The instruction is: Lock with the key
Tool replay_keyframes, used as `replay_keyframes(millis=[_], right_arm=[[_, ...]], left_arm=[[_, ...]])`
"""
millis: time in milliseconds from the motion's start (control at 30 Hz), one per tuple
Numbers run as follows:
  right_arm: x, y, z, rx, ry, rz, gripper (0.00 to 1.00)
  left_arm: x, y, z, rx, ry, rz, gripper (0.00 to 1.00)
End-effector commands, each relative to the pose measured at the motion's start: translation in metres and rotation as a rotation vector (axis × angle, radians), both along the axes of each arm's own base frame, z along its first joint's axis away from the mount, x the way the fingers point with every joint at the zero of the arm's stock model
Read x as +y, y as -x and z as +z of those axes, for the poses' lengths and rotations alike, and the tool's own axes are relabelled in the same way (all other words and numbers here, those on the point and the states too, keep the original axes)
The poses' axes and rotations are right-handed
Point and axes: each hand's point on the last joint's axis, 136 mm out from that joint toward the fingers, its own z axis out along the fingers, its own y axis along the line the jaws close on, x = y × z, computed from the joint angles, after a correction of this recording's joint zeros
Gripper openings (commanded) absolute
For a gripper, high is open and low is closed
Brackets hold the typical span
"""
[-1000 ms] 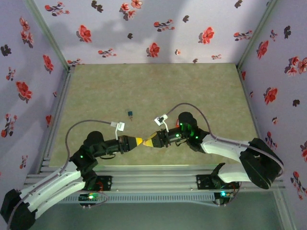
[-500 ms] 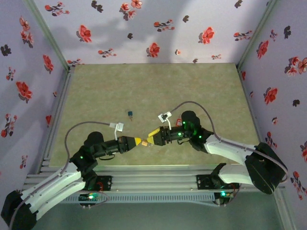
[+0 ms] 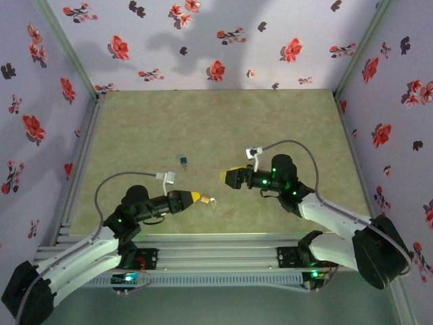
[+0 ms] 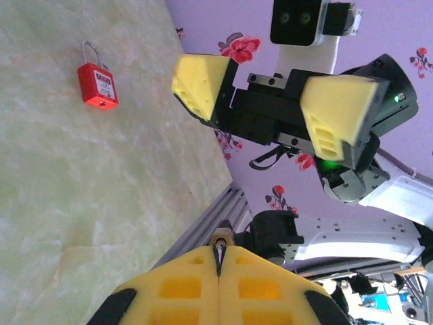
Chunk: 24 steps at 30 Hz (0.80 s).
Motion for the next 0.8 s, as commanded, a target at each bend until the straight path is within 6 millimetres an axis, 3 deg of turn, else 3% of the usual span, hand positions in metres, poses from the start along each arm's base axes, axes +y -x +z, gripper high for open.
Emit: replay_keyframes(millis=[0,333,767], right_arm=[[-0.024,-0.024,-0.010,0.029,0.008,-0.180,1.00],[-0.063,-0.042,-0.022,0.052,-0.002,-0.420,1.00],[-0.063,-0.039,-0.017,0.040,-0.033,-0.409,0.98]], left_arm=[[-0.003,-0.009,0.019,-0.060,0.074,0.019,0.00],[-0.017,-0.035,0.018,-0.060,0.091,0.018,0.00],[-0.044,-0.074,0.021,-0.029,0.189,-0.037,0.00]])
